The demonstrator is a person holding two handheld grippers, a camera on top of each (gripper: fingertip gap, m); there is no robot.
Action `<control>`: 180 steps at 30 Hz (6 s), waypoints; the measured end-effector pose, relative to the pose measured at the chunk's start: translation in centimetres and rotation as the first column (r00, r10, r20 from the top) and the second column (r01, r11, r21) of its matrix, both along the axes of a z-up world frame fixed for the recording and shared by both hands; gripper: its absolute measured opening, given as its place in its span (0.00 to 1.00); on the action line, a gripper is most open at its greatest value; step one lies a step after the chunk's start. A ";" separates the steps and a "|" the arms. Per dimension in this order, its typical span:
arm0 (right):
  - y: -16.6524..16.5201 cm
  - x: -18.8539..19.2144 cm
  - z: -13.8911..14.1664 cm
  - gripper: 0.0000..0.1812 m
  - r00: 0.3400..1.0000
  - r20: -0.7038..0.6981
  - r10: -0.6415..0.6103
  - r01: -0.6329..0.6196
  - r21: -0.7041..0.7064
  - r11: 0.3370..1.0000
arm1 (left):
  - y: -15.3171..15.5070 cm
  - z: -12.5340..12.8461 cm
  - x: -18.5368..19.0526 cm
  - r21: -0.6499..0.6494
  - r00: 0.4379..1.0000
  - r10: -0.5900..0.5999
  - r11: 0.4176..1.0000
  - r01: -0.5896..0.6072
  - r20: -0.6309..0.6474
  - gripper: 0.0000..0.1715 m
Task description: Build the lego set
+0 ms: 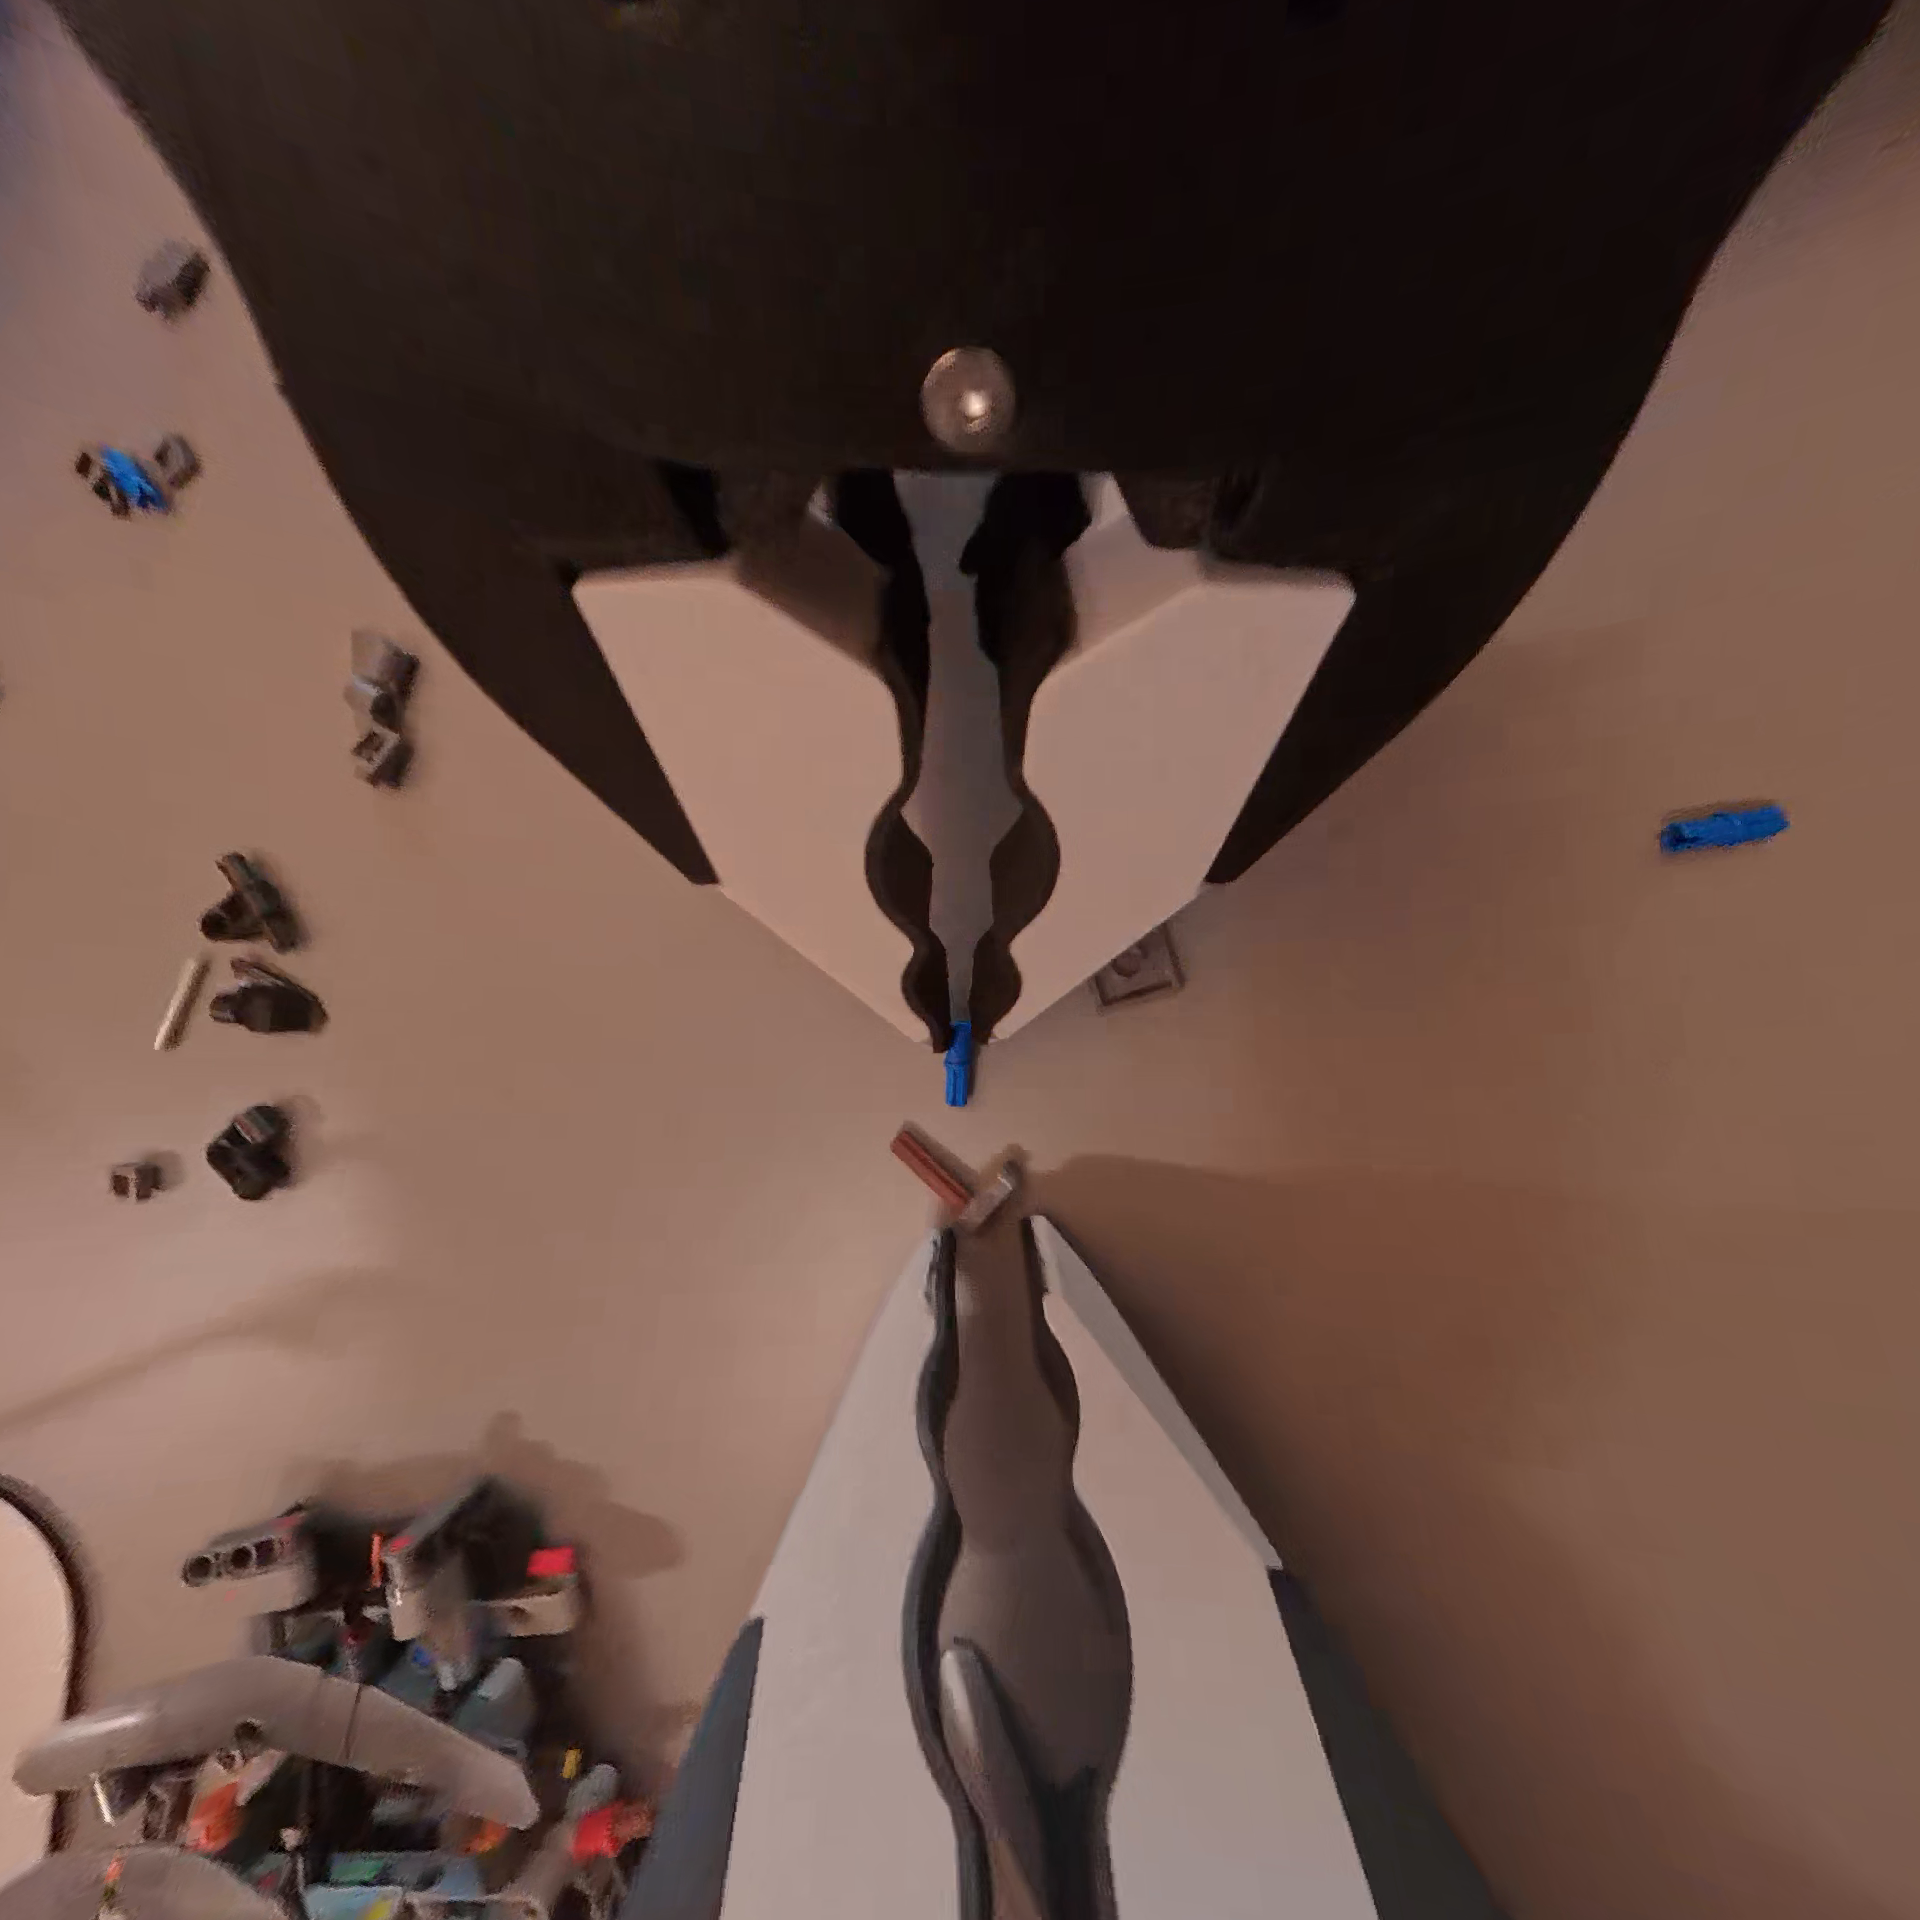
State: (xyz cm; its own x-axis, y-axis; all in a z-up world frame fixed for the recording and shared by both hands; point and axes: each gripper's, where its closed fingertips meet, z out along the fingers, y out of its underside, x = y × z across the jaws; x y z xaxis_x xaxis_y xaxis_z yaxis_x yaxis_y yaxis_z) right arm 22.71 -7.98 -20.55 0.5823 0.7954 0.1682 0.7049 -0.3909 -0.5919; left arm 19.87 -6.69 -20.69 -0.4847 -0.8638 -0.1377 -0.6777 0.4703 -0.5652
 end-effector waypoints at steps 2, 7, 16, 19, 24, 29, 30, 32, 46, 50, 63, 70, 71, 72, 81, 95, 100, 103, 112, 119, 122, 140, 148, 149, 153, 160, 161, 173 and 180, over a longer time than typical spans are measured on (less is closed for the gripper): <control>0.0 -0.6 0.0 0.01 1.000 -0.013 0.019 -0.019 -0.015 1.000 | 0.1 0.0 0.0 0.000 1.000 -0.002 1.000 0.002 0.010 0.07; 0.2 -1.2 0.0 0.01 0.999 0.002 0.050 -0.050 -0.033 0.998 | 0.0 -0.1 0.1 -0.016 1.000 -0.024 1.000 0.024 0.014 0.04; 0.4 -1.8 0.0 0.01 0.992 0.002 0.127 -0.127 -0.067 0.990 | 0.4 -0.1 0.4 -0.008 0.999 -0.040 0.999 0.040 0.021 0.00; 0.5 -1.8 0.0 0.01 0.993 -0.006 0.118 -0.118 -0.068 0.991 | 0.5 -0.1 0.4 -0.003 0.999 -0.036 0.999 0.036 0.028 0.00; 0.7 -1.8 0.0 0.01 0.997 -0.037 0.070 -0.071 -0.053 0.996 | 0.4 -0.1 0.4 -0.006 0.999 -0.032 0.999 0.032 0.041 0.00; 0.8 -1.8 0.0 0.01 0.997 -0.056 0.056 -0.058 -0.043 0.997 | 0.5 -0.1 0.3 -0.012 0.999 -0.031 0.999 0.031 0.035 0.00; 0.8 -1.8 0.0 0.01 0.996 -0.070 0.046 -0.049 -0.047 0.998 | 0.5 -0.1 0.3 -0.015 0.999 -0.027 1.000 0.027 0.033 0.00; 0.9 -1.7 0.0 0.01 0.996 -0.079 0.030 -0.033 -0.044 0.998 | 0.5 -0.1 0.3 -0.020 0.999 -0.023 1.000 0.023 0.031 0.00; 1.3 -1.9 0.0 0.01 0.996 -0.089 0.017 -0.021 -0.041 0.999 | 0.8 0.1 0.4 0.034 0.998 0.007 0.999 -0.009 0.056 0.08; 1.3 -1.9 0.0 0.01 0.996 -0.091 0.023 -0.025 -0.029 0.999 | 0.9 0.0 0.4 0.027 0.999 0.004 1.000 -0.005 0.051 0.08; 1.9 -2.1 1.0 0.00 0.996 0.044 0.084 -0.090 0.158 0.983 | 0.8 0.0 0.4 -0.101 0.999 0.022 0.995 -0.018 0.043 0.08; 1.6 -1.8 0.3 0.00 0.995 0.045 0.084 -0.088 0.116 0.989 | 0.7 -0.1 0.4 -0.106 0.999 0.017 0.994 -0.012 0.047 0.08; 1.5 -1.7 0.2 0.00 0.995 0.044 0.084 -0.088 0.111 0.990 | 0.7 -0.1 0.4 -0.107 0.999 0.017 0.994 -0.012 0.048 0.08; 1.5 -1.7 0.1 0.00 0.996 0.042 0.084 -0.088 0.108 0.990 | 0.7 -0.1 0.4 -0.107 0.999 0.016 0.994 -0.010 0.050 0.08; 1.6 -1.5 0.1 0.00 0.999 0.015 0.038 -0.039 0.073 0.997 | 0.8 0.0 0.5 -0.122 0.998 0.024 0.992 -0.017 0.055 0.08; 1.6 -1.5 0.0 0.00 0.956 -0.139 -0.260 0.254 -0.059 0.965 | 0.9 -0.1 0.5 -0.119 0.998 0.027 0.993 -0.019 0.058 0.08; 1.6 -1.6 0.0 0.00 0.942 -0.157 -0.295 0.282 -0.101 0.954 | 0.9 -0.1 0.5 -0.112 0.998 0.026 0.994 -0.019 0.063 0.08; 1.5 -1.6 0.0 0.00 0.936 -0.157 -0.315 0.293 -0.146 0.945 | 0.9 -0.1 0.5 -0.104 0.997 0.025 0.994 -0.018 0.067 0.08; 1.3 -1.8 -0.1 0.00 0.940 -0.148 -0.306 0.242 -0.340 0.909 | 0.9 0.1 0.5 0.023 0.992 -0.019 1.000 0.016 0.125 0.08; 1.4 -2.0 -0.1 0.00 0.938 -0.195 -0.287 0.187 -0.413 0.891 | 1.2 0.2 0.4 0.167 0.984 -0.066 0.985 0.039 0.162 0.08; 1.4 -2.0 0.0 0.00 0.931 -0.229 -0.285 0.164 -0.436 0.885 | 1.2 0.3 0.4 0.211 0.982 -0.078 0.977 0.040 0.174 0.08; 1.4 -2.1 0.0 0.00 0.947 -0.263 -0.185 0.046 -0.459 0.887 | 1.2 0.2 0.4 0.193 0.974 -0.129 0.977 0.093 0.187 0.08; 1.5 -2.1 0.0 0.00 0.942 -0.270 -0.199 0.042 -0.493 0.869 | 1.1 0.1 0.4 0.123 0.977 -0.119 0.988 0.099 0.175 0.07; 1.5 -2.1 0.0 0.00 0.940 -0.270 -0.206 0.046 -0.500 0.865 | 1.1 0.1 0.4 0.113 0.978 -0.118 0.989 0.099 0.174 0.07; 1.6 -2.1 0.0 0.00 0.942 -0.245 -0.231 0.078 -0.508 0.858 | 1.1 0.1 0.3 0.091 0.979 -0.110 0.991 0.096 0.169 0.07; 1.8 -2.1 -0.1 0.00 0.961 -0.147 -0.235 0.152 -0.432 0.889 | 1.1 0.0 0.3 0.071 0.980 -0.096 0.994 0.085 0.172 0.07; 1.8 -2.1 -0.1 0.00 0.959 -0.148 -0.242 0.157 -0.433 0.888 | 1.1 0.0 0.3 0.069 0.981 -0.095 0.994 0.084 0.172 0.07; 2.2 -2.1 -0.1 0.00 0.944 -0.154 -0.291 0.211 -0.392 0.895 | 1.5 0.1 0.3 0.078 0.980 -0.085 0.994 0.072 0.178 0.08; 2.0 -2.1 0.1 0.04 0.937 -0.123 -0.327 0.276 -0.313 0.909 | 1.5 0.1 0.4 0.084 0.980 -0.093 0.993 0.079 0.178 0.08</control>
State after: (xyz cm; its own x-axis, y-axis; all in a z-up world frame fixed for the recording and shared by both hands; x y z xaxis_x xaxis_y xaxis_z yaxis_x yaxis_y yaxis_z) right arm 20.63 -5.99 -20.48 0.8009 0.5764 -0.1622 0.4260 -0.7389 -0.5220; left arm 20.27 -5.19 -20.61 -0.5176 -0.8037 -0.2934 -0.5226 0.5685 -0.6353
